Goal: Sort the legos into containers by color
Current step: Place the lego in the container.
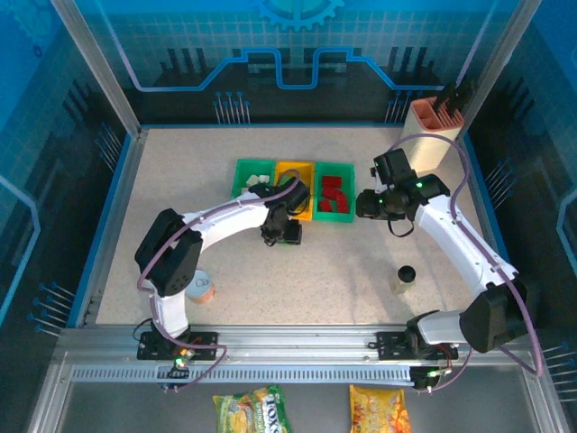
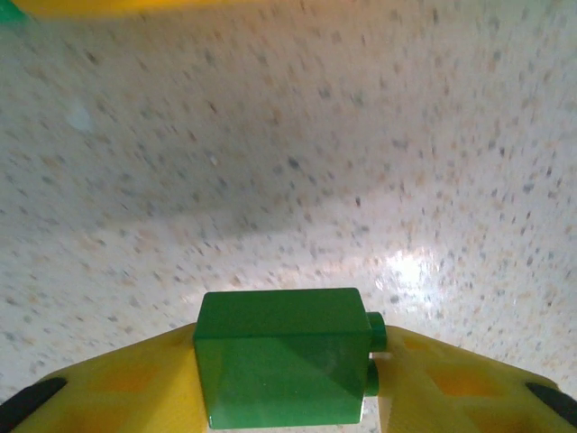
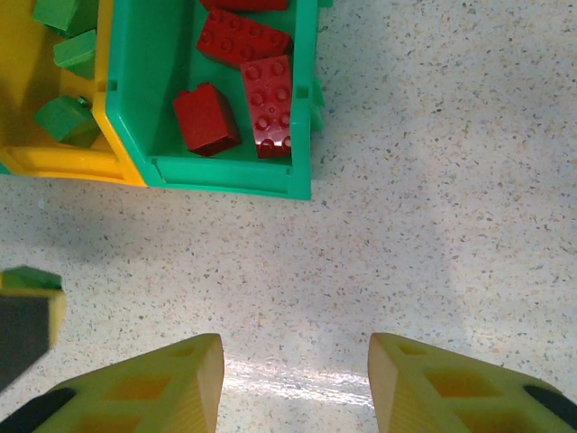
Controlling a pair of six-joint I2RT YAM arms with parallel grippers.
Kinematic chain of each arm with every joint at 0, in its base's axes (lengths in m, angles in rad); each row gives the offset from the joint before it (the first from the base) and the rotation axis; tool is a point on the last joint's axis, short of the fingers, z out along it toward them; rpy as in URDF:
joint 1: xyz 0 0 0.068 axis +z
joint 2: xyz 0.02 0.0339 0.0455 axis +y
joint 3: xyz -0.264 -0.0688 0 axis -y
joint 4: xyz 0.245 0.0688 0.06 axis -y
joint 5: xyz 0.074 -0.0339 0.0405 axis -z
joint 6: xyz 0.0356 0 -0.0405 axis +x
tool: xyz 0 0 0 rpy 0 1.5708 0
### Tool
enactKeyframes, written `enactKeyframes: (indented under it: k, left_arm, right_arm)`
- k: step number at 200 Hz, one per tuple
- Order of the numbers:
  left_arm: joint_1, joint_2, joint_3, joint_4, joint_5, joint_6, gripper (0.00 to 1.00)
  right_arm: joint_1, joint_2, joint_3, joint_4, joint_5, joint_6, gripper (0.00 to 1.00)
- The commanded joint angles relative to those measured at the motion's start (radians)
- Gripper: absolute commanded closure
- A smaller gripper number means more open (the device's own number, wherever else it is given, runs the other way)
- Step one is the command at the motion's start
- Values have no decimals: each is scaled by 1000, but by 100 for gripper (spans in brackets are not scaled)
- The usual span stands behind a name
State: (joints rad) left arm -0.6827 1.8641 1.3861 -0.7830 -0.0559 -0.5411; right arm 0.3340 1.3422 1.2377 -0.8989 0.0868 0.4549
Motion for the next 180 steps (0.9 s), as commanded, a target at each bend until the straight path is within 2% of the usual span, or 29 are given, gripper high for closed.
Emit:
enactKeyframes:
  k: [1, 81, 180]
  left_arm:
    - [46, -22, 67, -33, -5, 66, 53]
    - [154, 139, 371, -8, -18, 140, 53]
    - [212, 369, 651, 128, 15, 171, 53]
  right_arm:
    - [14, -34, -11, -32, 21, 11, 53]
    - [13, -51, -6, -51, 33, 11, 53]
    - [13, -90, 13, -104, 69, 2, 53]
